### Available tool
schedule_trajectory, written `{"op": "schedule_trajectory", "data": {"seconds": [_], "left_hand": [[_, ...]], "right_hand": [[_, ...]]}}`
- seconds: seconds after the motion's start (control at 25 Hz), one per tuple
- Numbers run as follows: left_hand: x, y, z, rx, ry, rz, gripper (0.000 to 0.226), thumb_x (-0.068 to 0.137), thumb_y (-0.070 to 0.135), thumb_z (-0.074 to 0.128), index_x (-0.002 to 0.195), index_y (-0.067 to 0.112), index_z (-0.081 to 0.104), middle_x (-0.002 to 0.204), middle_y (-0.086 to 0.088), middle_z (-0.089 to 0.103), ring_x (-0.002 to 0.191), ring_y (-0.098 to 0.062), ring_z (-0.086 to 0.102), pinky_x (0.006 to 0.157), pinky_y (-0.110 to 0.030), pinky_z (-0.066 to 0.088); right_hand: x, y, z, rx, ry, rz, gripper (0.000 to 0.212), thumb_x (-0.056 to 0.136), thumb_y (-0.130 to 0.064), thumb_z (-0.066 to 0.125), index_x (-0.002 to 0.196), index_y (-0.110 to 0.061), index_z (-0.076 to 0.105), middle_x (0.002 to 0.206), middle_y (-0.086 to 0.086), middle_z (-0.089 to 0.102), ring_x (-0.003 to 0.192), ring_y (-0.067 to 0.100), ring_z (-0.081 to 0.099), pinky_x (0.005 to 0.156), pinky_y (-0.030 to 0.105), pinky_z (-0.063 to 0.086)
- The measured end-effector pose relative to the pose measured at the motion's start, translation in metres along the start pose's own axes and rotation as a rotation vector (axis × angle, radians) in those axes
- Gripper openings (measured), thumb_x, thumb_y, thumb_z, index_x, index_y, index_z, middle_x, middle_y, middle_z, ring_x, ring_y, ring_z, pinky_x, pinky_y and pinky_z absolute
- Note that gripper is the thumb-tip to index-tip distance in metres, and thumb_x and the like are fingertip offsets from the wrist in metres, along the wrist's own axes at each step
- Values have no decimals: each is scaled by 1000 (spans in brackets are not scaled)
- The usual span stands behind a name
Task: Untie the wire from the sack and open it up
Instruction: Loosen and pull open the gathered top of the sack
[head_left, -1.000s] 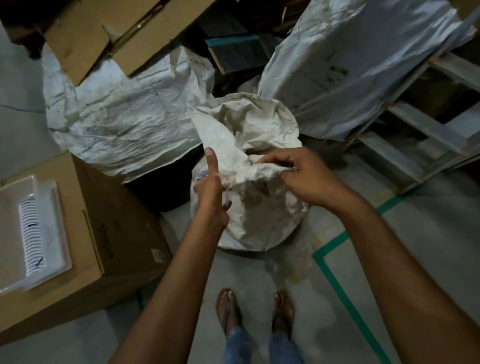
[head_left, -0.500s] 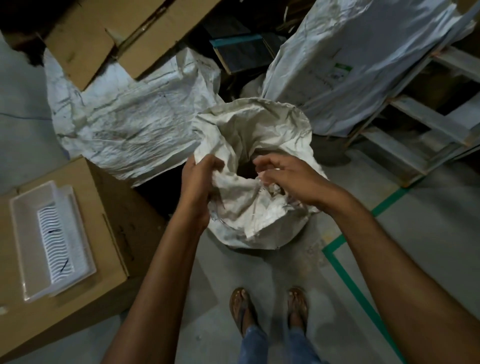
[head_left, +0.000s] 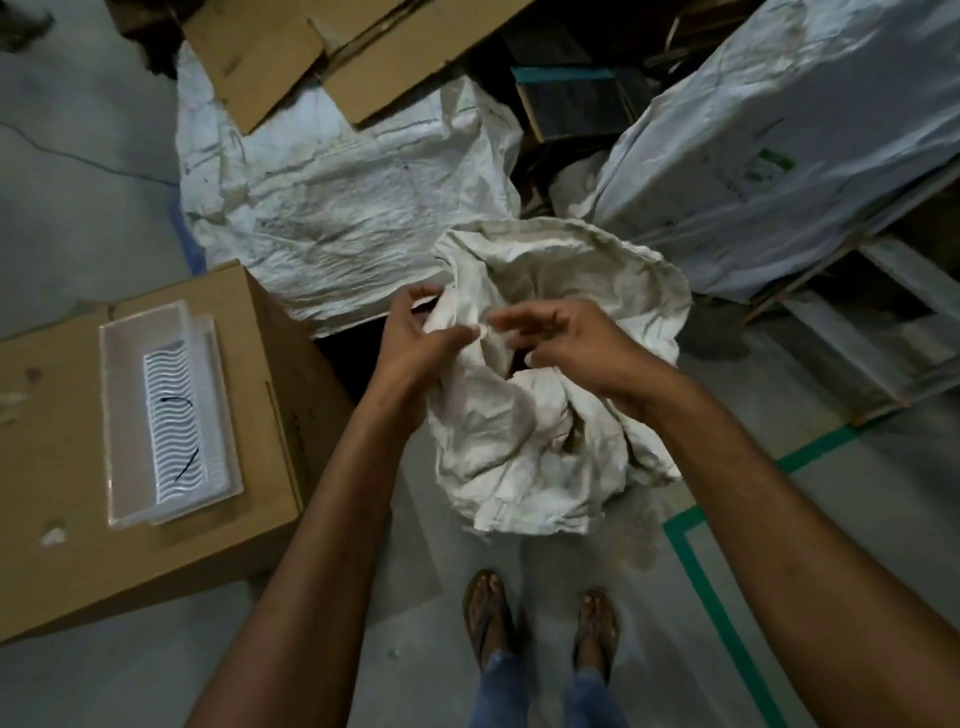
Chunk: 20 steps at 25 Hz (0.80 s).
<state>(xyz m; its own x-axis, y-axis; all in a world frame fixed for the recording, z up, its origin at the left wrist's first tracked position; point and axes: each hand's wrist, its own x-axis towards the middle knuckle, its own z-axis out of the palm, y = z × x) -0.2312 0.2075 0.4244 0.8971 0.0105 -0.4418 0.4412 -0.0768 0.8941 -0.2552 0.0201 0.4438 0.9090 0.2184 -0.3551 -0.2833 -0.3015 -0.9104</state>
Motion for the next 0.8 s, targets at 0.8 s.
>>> {"op": "schedule_trajectory", "data": {"seconds": [0.8], "left_hand": [[31, -2, 8, 1175, 32, 502, 76, 84, 7, 62, 154, 27, 40, 149, -2, 34, 120, -31, 55, 70, -35, 42]], "right_hand": [[122, 59, -94, -778, 270, 89, 29, 83, -7, 60, 94, -33, 62, 112, -2, 67, 106, 26, 64, 87, 38, 54]]}}
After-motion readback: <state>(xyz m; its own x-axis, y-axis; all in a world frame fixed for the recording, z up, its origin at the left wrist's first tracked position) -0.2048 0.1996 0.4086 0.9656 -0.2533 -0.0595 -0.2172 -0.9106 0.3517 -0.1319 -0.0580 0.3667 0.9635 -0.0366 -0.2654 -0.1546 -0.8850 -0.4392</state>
